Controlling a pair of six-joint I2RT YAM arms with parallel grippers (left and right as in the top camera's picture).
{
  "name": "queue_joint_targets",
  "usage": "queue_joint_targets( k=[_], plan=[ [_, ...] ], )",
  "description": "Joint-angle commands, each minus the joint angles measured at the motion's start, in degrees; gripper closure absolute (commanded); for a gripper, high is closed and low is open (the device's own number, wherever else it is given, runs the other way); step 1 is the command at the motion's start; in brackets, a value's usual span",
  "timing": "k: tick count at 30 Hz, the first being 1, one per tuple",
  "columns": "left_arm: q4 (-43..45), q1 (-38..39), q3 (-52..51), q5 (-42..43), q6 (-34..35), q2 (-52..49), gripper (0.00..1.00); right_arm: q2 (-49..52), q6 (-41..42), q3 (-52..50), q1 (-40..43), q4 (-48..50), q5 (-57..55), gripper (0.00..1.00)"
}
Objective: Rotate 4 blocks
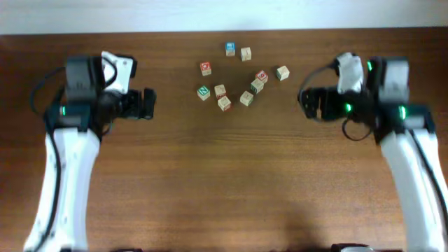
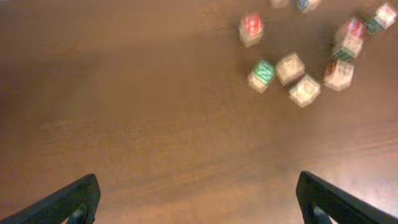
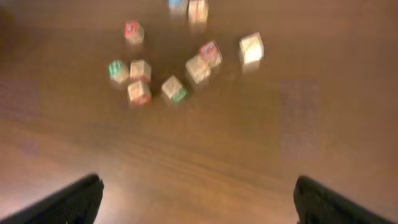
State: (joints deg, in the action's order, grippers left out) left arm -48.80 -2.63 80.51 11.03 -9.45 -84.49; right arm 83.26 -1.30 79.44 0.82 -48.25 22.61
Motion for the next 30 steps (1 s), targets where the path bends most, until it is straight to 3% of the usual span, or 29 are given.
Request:
queue_joint_targets(
  k=[1,4,6,9,10,12,13,16,21,24,28,30],
  plan=[
    [-3.74,3.23,9.18,1.27,-0.5,-9.4,0.01,15.85,0.26,17.62,-4.72,-8.52,4.31,0.02],
    [-3.78,6.21,9.22,1.25,-0.5,-14.49,0.01,25.73,0.5,21.84,-8.24,-3.37,14.32,0.02],
    [-4.04,7.58,9.2,1.86,-0.5,-16.85,0.01,32.57,7.26,21.84,-11.41,3.98,15.04,0.04],
    [-3.76,8.13,9.16,1.92,-0.48,-17.09,0.01,37.05,20.37,21.84,-14.71,6.78,1.68,0.21],
    [-2.89,8.17,9.16,1.88,-0.5,-17.09,0.01,39.04,30.16,21.84,-17.27,7.04,-10.05,0.27],
    [-3.02,8.17,9.16,1.6,0.15,-17.09,0.01,40.94,38.75,21.84,-20.31,7.17,-21.33,0.28],
    [-3.15,8.17,9.16,-1.27,3.85,-17.09,0.0,41.92,40.94,21.84,-21.88,7.76,-24.61,0.28],
    [-4.15,8.17,9.16,-14.49,17.38,-17.09,0.04,43.8,42.88,21.84,-24.35,8.7,-29.97,0.33],
    [-4.04,8.17,9.16,-14.99,17.73,-17.09,0.06,46.51,44.28,21.84,-24.44,11.3,-31.45,0.37],
    [-4.04,8.17,9.16,-14.99,17.7,-17.09,0.06,47.43,44.26,21.84,-24.44,13.4,-30.8,0.47],
    [-4.04,8.17,9.16,-14.97,17.7,-17.09,0.06,47.6,44.22,21.84,-24.44,11.56,-27.78,0.71],
    [-4.04,8.17,9.16,-14.95,17.7,-17.09,0.05,47.6,44.19,21.84,-24.44,9.55,-26.47,0.72]
  ],
)
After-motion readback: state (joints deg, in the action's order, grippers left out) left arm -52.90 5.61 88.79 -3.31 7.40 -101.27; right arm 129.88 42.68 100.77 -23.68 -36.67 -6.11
